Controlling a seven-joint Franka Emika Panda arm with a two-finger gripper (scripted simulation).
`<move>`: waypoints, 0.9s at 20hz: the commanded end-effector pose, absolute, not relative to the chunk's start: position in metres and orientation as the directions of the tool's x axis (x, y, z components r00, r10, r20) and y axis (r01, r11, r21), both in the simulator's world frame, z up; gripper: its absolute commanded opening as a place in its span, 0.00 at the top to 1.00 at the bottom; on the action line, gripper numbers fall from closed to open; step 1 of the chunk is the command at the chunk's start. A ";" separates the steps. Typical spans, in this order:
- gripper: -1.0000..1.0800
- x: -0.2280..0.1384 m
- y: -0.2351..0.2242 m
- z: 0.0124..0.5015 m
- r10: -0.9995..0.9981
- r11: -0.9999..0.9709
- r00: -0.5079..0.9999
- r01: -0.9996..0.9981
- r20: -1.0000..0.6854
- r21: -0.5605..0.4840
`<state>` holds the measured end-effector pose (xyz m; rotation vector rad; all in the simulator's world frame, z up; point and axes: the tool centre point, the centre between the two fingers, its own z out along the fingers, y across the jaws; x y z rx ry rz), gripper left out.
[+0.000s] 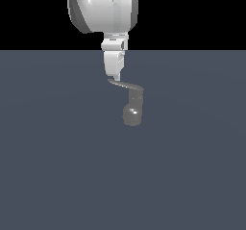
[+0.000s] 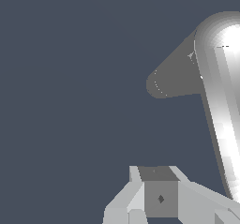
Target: Turn on the faucet by rotating a designated handle.
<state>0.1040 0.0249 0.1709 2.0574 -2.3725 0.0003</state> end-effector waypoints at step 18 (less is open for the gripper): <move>1.00 0.076 0.035 0.173 -0.991 0.136 -0.136 -0.991 0.000 0.000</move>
